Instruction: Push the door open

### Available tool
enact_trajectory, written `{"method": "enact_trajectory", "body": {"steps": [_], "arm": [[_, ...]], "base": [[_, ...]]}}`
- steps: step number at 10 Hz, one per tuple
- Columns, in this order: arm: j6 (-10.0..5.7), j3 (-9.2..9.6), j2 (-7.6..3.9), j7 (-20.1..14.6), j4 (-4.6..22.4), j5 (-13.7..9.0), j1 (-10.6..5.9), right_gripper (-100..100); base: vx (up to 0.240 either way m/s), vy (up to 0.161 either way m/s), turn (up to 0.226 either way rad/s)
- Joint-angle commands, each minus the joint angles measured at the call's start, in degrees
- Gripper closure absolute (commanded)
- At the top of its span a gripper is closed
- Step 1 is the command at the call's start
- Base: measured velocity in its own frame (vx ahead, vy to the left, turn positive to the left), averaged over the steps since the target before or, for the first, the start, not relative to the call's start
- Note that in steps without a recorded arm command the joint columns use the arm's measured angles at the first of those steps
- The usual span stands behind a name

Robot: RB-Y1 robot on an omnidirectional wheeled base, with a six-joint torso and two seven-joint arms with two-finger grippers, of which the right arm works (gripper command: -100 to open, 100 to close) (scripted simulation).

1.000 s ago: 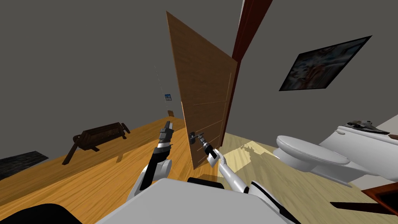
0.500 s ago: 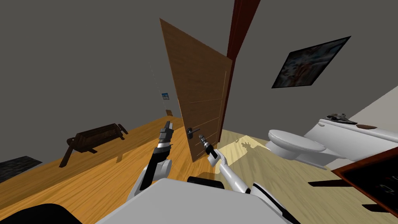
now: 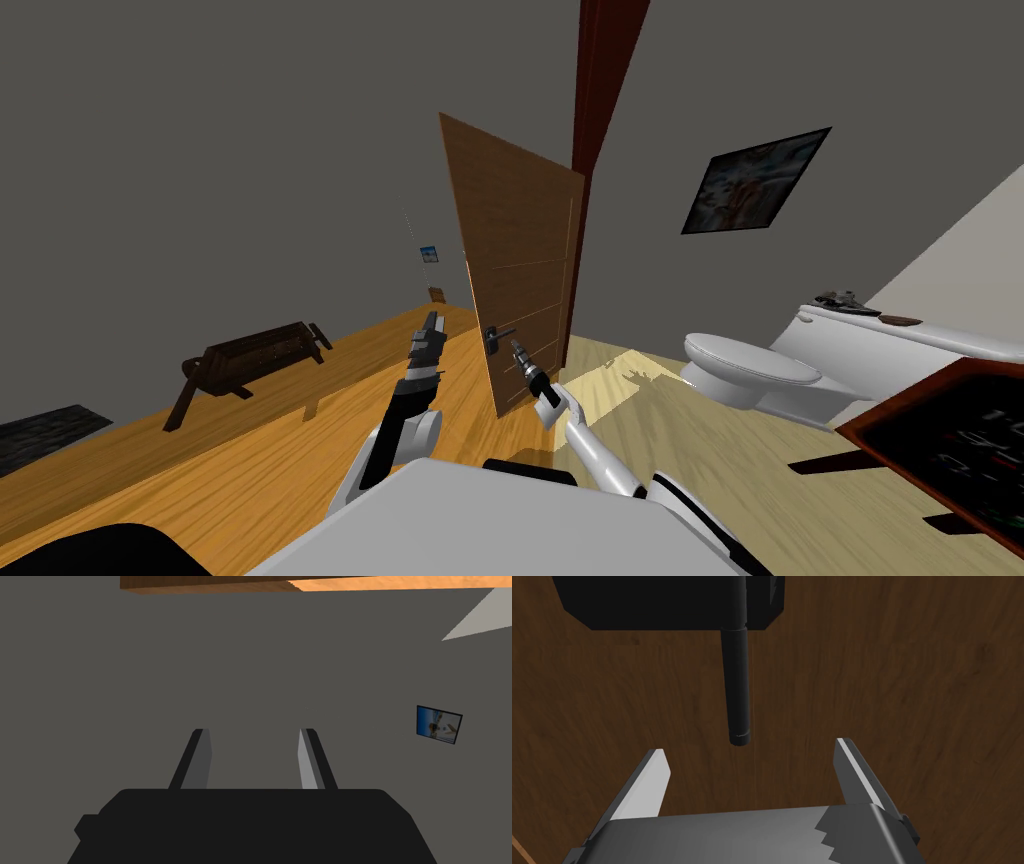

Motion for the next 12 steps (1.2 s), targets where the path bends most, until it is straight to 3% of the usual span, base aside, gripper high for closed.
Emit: {"method": "enact_trajectory", "body": {"steps": [1, 3, 5, 6, 7, 12], "arm": [[-0.18, -0.37, 0.04, 0.3, 0.4, 0.1, -0.17, -100], [-0.27, -0.72, 0.32, 0.6, 0.6, 0.1, -0.33, -100], [-0.40, -1.18, 1.41, 0.8, 0.9, 0.1, -0.54, -100], [-0.29, -0.99, 0.97, 0.8, 0.5, 0.1, -0.21, -100], [-0.29, -0.99, 0.97, 0.8, 0.5, 0.1, -0.21, 100], [-0.29, -0.99, 0.97, 0.8, 0.5, 0.1, -0.21, 100]], "base": [[0.203, 0.143, 0.021], [0.188, 0.156, 0.021], [0.177, 0.161, 0.024], [0.077, 0.080, -0.002], [-0.010, -0.010, -0.002], [-0.016, -0.016, 0.002]]}}
